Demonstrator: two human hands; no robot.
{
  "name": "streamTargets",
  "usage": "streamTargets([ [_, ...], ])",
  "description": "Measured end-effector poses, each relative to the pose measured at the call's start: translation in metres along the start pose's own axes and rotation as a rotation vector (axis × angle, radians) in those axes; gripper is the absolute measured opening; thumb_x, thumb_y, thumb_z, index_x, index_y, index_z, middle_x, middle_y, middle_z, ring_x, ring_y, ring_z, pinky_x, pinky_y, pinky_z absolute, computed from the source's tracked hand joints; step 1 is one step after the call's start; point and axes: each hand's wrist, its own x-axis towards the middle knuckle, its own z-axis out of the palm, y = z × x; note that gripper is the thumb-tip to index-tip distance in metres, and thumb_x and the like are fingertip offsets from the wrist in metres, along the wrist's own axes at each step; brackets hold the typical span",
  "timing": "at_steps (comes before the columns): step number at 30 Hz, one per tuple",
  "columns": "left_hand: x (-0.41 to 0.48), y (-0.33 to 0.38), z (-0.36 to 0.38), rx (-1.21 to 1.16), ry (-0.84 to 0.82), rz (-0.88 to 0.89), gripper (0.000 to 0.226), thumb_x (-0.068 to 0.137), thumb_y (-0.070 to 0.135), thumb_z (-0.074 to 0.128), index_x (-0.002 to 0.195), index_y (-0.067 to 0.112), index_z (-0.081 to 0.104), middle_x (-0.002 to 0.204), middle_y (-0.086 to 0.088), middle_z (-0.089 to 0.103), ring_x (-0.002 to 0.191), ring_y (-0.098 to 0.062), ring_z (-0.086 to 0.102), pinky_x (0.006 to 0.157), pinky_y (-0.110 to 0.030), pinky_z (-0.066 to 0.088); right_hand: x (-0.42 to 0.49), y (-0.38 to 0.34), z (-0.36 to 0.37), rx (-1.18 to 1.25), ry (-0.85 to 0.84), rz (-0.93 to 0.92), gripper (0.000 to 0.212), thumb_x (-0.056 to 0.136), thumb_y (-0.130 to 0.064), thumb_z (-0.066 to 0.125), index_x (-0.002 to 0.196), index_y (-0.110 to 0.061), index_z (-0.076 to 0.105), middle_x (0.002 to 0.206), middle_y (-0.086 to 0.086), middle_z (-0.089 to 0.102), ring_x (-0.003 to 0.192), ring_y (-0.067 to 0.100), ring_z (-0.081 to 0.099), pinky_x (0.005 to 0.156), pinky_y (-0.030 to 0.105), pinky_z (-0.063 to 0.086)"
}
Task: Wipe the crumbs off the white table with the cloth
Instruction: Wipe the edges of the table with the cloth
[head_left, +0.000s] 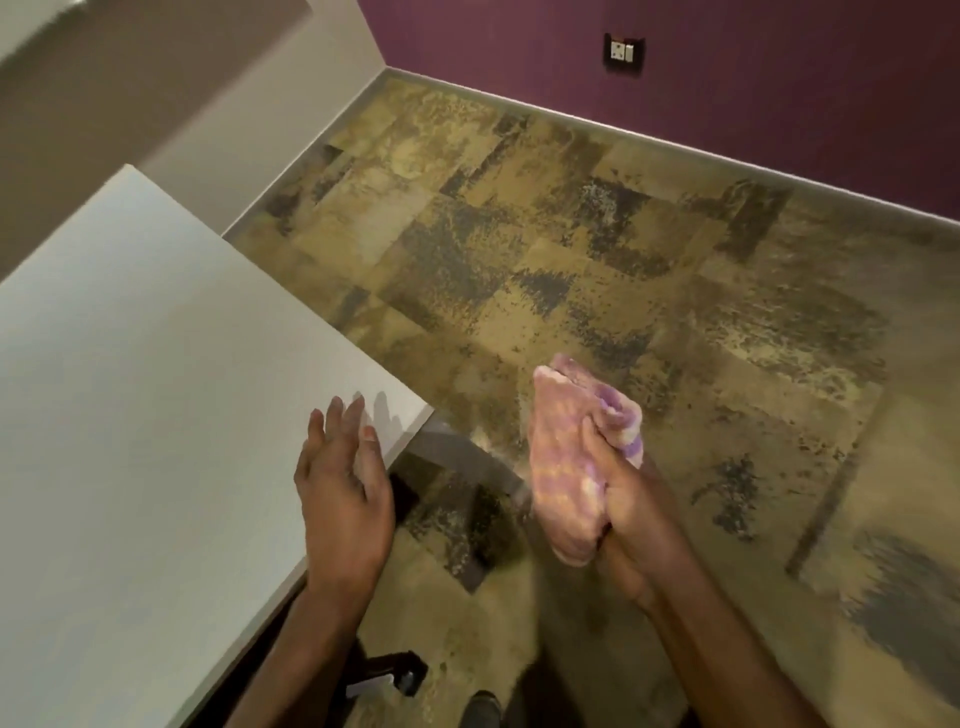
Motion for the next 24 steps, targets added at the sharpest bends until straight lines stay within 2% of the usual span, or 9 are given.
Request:
streamTargets([
  [3, -0.006, 0.02, 0.01, 0.023, 0.056, -0.056, 0.046, 0.11, 0.031, 0.036, 0.154, 0.022, 0.044, 0.166, -0.001, 0.032, 0.158, -0.015, 0.014, 0.128, -0.051, 0.018, 0.01, -0.031, -0.004, -0.097, -0.063, -0.029, 0.026, 0.102, -0.033, 0.058, 0.123, -0.035, 0.072, 0.132, 0.001, 0.071, 0.129, 0.022, 0.063, 0.118, 0.054, 0.04],
  [6, -0.006, 0.03, 0.015, 0.012, 0.1, -0.099, 0.045, 0.11, 0.031, 0.036, 0.154, 0.026, 0.041, 0.167, 0.003, 0.029, 0.158, -0.011, 0.011, 0.128, -0.049, 0.015, 0.025, -0.054, 0.0, -0.168, -0.076, -0.053, 0.024, 0.096, -0.037, 0.064, 0.116, -0.036, 0.076, 0.121, -0.003, 0.076, 0.12, 0.016, 0.069, 0.114, 0.05, 0.046],
  [10, 0.008, 0.034, 0.023, -0.012, 0.186, -0.15, 0.045, 0.11, 0.032, 0.036, 0.155, 0.026, 0.04, 0.168, 0.003, 0.028, 0.158, -0.01, 0.01, 0.127, -0.051, 0.019, 0.055, -0.067, 0.014, -0.29, -0.15, -0.025, 0.028, 0.1, -0.038, 0.06, 0.123, -0.028, 0.073, 0.12, -0.003, 0.077, 0.118, 0.015, 0.07, 0.108, 0.045, 0.051],
  [12, 0.018, 0.033, 0.028, -0.027, 0.247, -0.188, 0.045, 0.11, 0.032, 0.036, 0.154, 0.025, 0.042, 0.168, 0.004, 0.029, 0.158, -0.009, 0.01, 0.125, -0.053, 0.023, 0.074, -0.07, 0.022, -0.376, -0.197, -0.034, 0.03, 0.098, -0.043, 0.061, 0.121, -0.027, 0.074, 0.115, -0.008, 0.078, 0.114, 0.011, 0.071, 0.099, 0.033, 0.055],
  [14, 0.029, 0.028, 0.032, -0.03, 0.31, -0.228, 0.044, 0.11, 0.029, 0.037, 0.154, 0.023, 0.044, 0.167, 0.002, 0.031, 0.158, -0.009, 0.011, 0.126, -0.052, 0.022, 0.093, -0.074, 0.031, -0.445, -0.23, -0.029, 0.035, 0.09, -0.048, 0.063, 0.114, -0.027, 0.076, 0.101, -0.016, 0.079, 0.105, 0.005, 0.073, 0.078, 0.013, 0.055],
  [16, 0.039, 0.026, 0.035, -0.04, 0.347, -0.285, 0.044, 0.111, 0.027, 0.037, 0.153, 0.022, 0.044, 0.166, 0.001, 0.032, 0.158, -0.011, 0.013, 0.126, -0.051, 0.021, 0.112, -0.079, 0.04, -0.481, -0.261, -0.009, 0.03, 0.087, -0.046, 0.063, 0.109, -0.029, 0.076, 0.098, -0.017, 0.08, 0.1, 0.001, 0.073, 0.071, 0.007, 0.053],
  [19, 0.044, 0.03, 0.035, -0.038, 0.378, -0.401, 0.044, 0.11, 0.024, 0.038, 0.153, 0.021, 0.045, 0.165, 0.0, 0.035, 0.158, -0.014, 0.015, 0.127, -0.05, 0.021, 0.134, -0.091, 0.058, -0.576, -0.327, 0.052, 0.024, 0.094, -0.046, 0.063, 0.109, -0.033, 0.076, 0.105, -0.009, 0.08, 0.104, 0.008, 0.074, 0.081, 0.021, 0.057],
  [22, 0.05, 0.036, 0.039, -0.04, 0.368, -0.487, 0.045, 0.11, 0.026, 0.037, 0.154, 0.022, 0.044, 0.165, 0.0, 0.034, 0.158, -0.013, 0.014, 0.127, -0.048, 0.02, 0.154, -0.103, 0.08, -0.612, -0.42, 0.114, 0.023, 0.093, -0.055, 0.065, 0.105, -0.04, 0.077, 0.1, -0.011, 0.079, 0.103, 0.012, 0.075, 0.086, 0.037, 0.057],
  [24, 0.055, 0.039, 0.044, -0.022, 0.376, -0.543, 0.045, 0.11, 0.028, 0.036, 0.154, 0.023, 0.043, 0.166, 0.001, 0.033, 0.158, -0.012, 0.012, 0.127, -0.048, 0.02, 0.167, -0.11, 0.092, -0.539, -0.535, 0.102, 0.029, 0.1, -0.041, 0.057, 0.124, -0.033, 0.072, 0.128, -0.002, 0.072, 0.126, 0.02, 0.065, 0.106, 0.037, 0.053],
])
